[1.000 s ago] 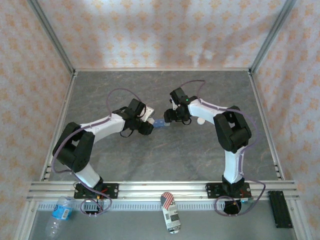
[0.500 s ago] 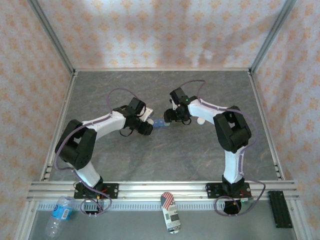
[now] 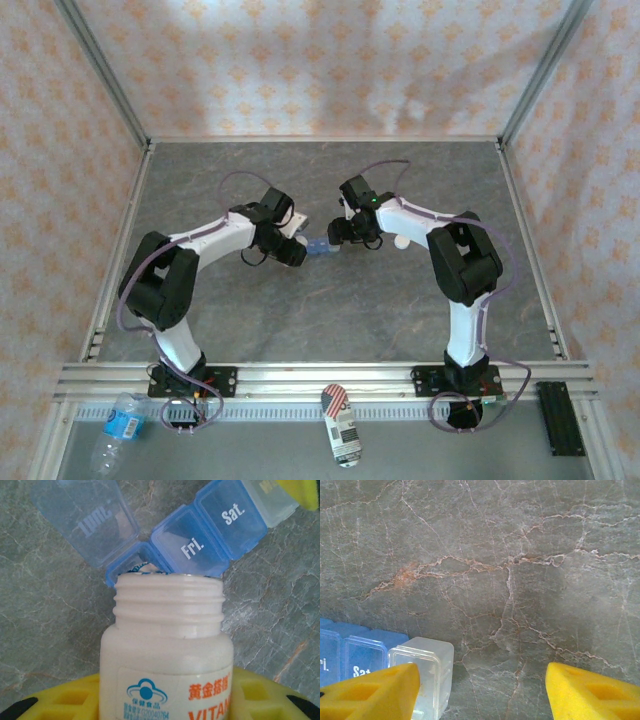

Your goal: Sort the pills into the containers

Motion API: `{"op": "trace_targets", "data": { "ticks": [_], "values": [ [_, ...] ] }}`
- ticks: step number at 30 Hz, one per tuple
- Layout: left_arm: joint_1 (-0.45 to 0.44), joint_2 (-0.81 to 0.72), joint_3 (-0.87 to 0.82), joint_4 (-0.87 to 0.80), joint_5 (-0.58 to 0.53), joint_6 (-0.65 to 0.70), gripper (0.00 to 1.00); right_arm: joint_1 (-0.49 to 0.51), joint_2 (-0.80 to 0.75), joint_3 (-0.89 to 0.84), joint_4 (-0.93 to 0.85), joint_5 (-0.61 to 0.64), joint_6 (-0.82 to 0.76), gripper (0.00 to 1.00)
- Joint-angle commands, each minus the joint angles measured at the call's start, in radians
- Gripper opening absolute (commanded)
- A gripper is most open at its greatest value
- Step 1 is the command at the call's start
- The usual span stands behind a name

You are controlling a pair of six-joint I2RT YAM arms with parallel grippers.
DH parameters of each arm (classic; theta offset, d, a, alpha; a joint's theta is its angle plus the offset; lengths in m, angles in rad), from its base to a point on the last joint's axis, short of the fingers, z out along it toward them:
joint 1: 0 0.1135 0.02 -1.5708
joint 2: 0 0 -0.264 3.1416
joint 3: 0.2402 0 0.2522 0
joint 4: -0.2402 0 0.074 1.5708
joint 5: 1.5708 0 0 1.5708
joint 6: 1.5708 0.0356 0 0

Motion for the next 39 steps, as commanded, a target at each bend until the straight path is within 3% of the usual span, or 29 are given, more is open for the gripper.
{"op": "trace_targets", "data": {
  "ticks": [1,39],
  "values": [
    [0.009,0.013,0.032,-0.064,0.011,-0.008,0.0,0.002,0.03,-0.015,-0.004,0.018,0.008,0.67],
    [0.014,0.132,0.203,-0.282,-0.051,0.022,0.0,0.002,0.031,-0.019,-0.001,0.015,0.012,0.67]
  ]
}}
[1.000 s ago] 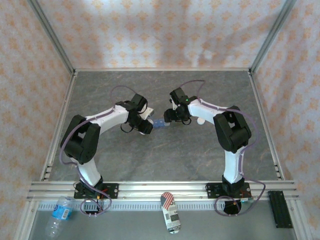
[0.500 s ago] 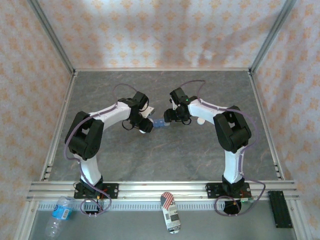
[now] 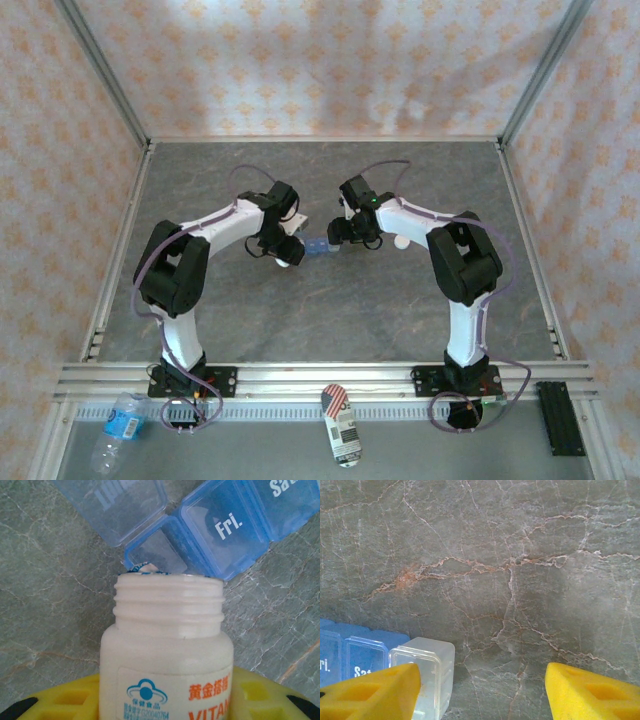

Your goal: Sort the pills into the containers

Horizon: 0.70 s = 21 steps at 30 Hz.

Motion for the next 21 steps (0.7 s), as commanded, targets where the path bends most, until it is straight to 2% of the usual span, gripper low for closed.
{"op": "trace_targets", "data": {
  "ticks": [1,11,21],
  "values": [
    [0.009,0.019,0.038,-0.056,-0.017,0.019,0.0,0.002,0.028,-0.017,-0.006,0.022,0.009,0.67],
    [0.007,0.051,0.072,-0.079,0.002,0.027,0.0,0.002,0.029,-0.014,-0.009,0.023,0.006,0.67],
    [0.003,0.093,0.124,-0.152,-0.041,0.057,0.0,0.002,0.03,-0.015,-0.006,0.021,0.009,0.67]
  ]
}}
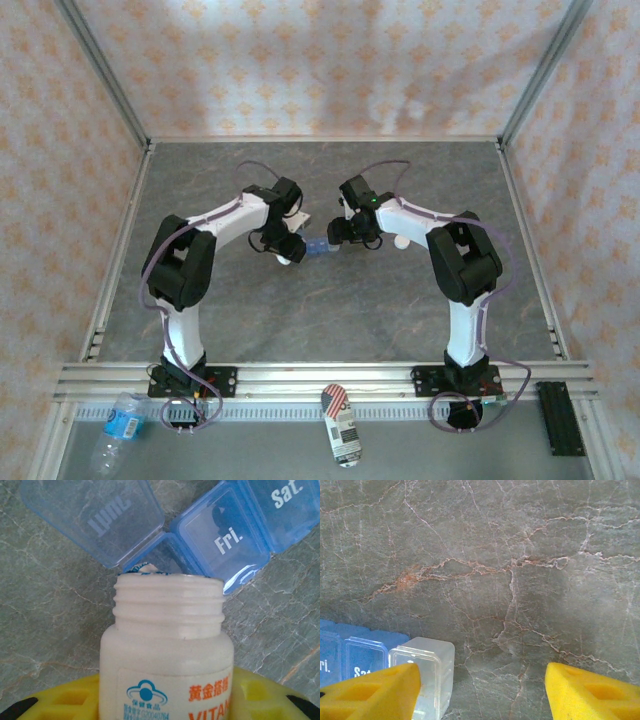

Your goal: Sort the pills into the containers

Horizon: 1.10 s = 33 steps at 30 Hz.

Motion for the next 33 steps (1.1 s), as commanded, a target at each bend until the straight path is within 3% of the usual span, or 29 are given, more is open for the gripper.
{"op": "trace_targets", "data": {
  "ticks": [1,33],
  "values": [
    [0.004,0.031,0.036,-0.082,-0.038,0.031,0.0,0.003,0.029,-0.015,-0.008,0.023,0.008,0.67],
    [-0.065,0.118,0.208,-0.272,-0.207,0.097,0.0,0.002,0.027,-0.019,-0.006,0.019,0.007,0.67]
  ]
}}
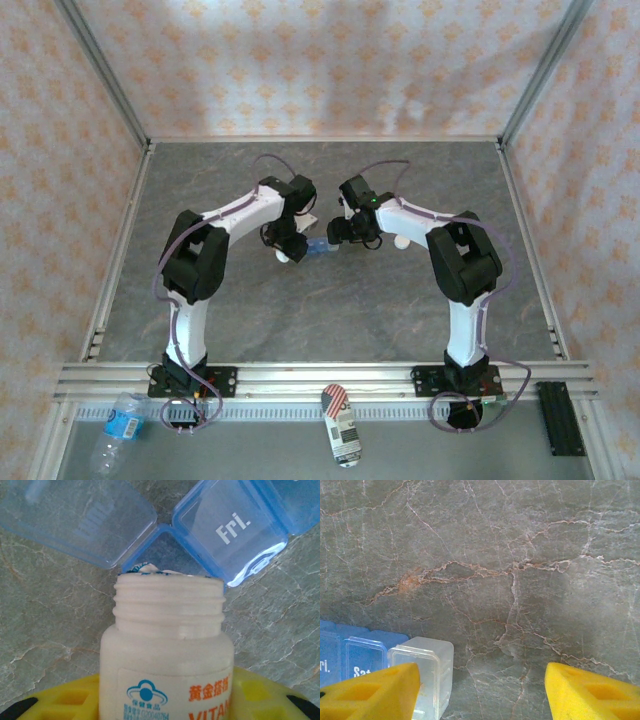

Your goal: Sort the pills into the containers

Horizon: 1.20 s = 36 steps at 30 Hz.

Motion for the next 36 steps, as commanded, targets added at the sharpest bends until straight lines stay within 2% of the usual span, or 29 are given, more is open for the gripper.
{"op": "trace_targets", "data": {
  "ticks": [1,24,36],
  "values": [
    [-0.009,0.02,0.031,-0.072,-0.046,0.026,0.0,0.002,0.027,-0.019,-0.014,0.02,0.007,0.67],
    [-0.037,0.067,0.107,-0.13,-0.103,0.051,0.0,0.002,0.027,-0.016,-0.018,0.016,0.005,0.67],
    [-0.035,0.045,0.077,-0.105,-0.105,0.05,0.0,0.002,0.026,-0.022,-0.013,0.016,0.008,0.67]
  ]
}}
